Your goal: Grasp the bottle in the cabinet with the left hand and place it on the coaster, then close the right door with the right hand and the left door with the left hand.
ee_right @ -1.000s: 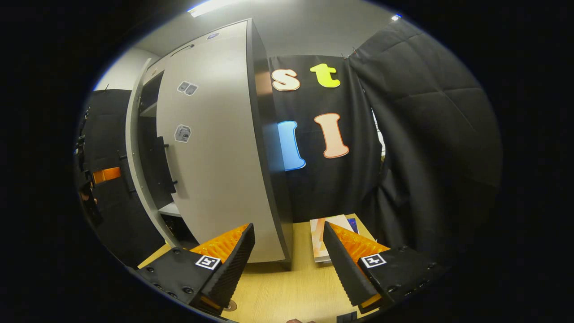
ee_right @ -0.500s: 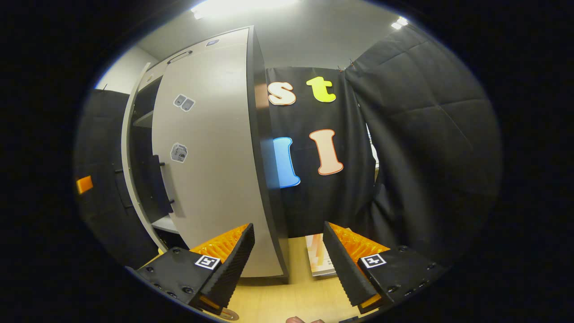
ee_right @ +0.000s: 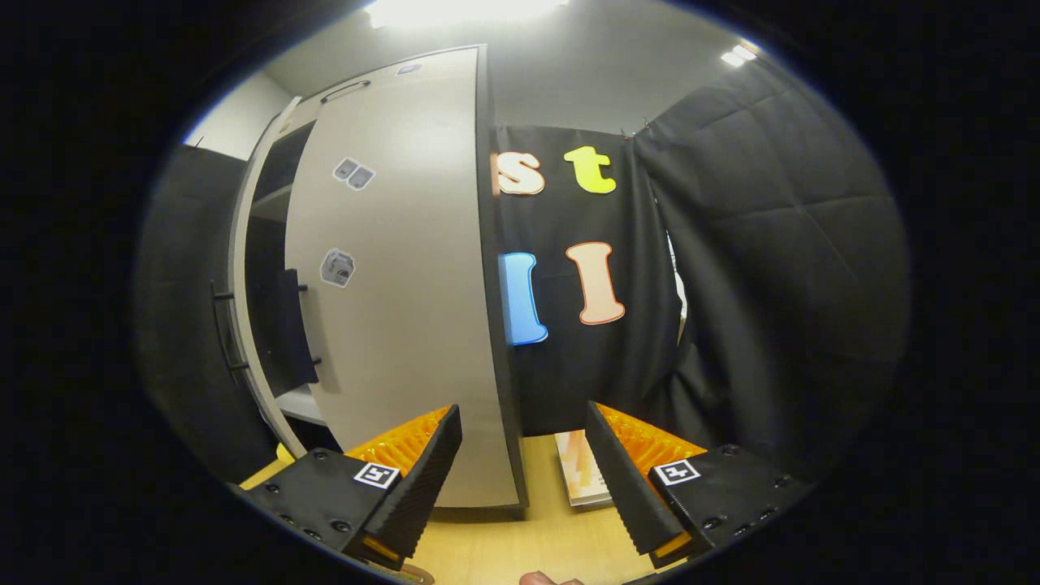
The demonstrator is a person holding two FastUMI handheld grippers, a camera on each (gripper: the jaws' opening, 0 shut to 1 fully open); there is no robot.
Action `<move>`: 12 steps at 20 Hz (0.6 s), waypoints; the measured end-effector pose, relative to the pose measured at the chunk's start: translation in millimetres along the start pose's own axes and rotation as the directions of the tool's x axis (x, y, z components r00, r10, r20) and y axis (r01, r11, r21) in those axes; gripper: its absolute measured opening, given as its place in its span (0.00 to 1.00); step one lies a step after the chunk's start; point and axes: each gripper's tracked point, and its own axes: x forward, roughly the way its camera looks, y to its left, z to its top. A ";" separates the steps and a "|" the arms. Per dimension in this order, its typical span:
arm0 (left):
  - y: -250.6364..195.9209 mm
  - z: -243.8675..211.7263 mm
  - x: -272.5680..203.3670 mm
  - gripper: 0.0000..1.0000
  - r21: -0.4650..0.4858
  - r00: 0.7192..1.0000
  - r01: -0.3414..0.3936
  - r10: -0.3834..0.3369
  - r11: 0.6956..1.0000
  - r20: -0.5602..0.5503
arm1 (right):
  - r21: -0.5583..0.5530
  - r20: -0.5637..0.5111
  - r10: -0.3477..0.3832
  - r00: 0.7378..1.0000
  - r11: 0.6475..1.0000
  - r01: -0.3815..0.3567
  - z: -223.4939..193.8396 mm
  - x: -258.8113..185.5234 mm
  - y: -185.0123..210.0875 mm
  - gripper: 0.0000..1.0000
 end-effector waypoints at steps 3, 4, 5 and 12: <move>8.0 4.9 -0.4 0.89 0.014 1.000 -0.013 0.013 1.000 0.003 | -0.011 -0.029 0.020 0.999 1.000 -0.020 -7.4 -0.6 12.0 0.98; 7.1 7.2 1.5 0.90 0.010 1.000 -0.008 0.008 1.000 0.007 | -0.008 -0.027 0.025 0.999 1.000 -0.025 -4.3 -0.1 16.2 0.98; 8.3 7.1 1.2 0.90 0.007 1.000 -0.004 0.004 1.000 0.007 | -0.004 -0.022 0.035 0.999 0.999 -0.035 -1.0 0.4 21.5 0.98; 13.5 5.1 3.3 0.90 0.010 1.000 0.030 -0.030 0.999 -0.010 | -0.051 0.029 0.071 0.997 0.996 -0.069 10.9 -2.8 43.7 0.98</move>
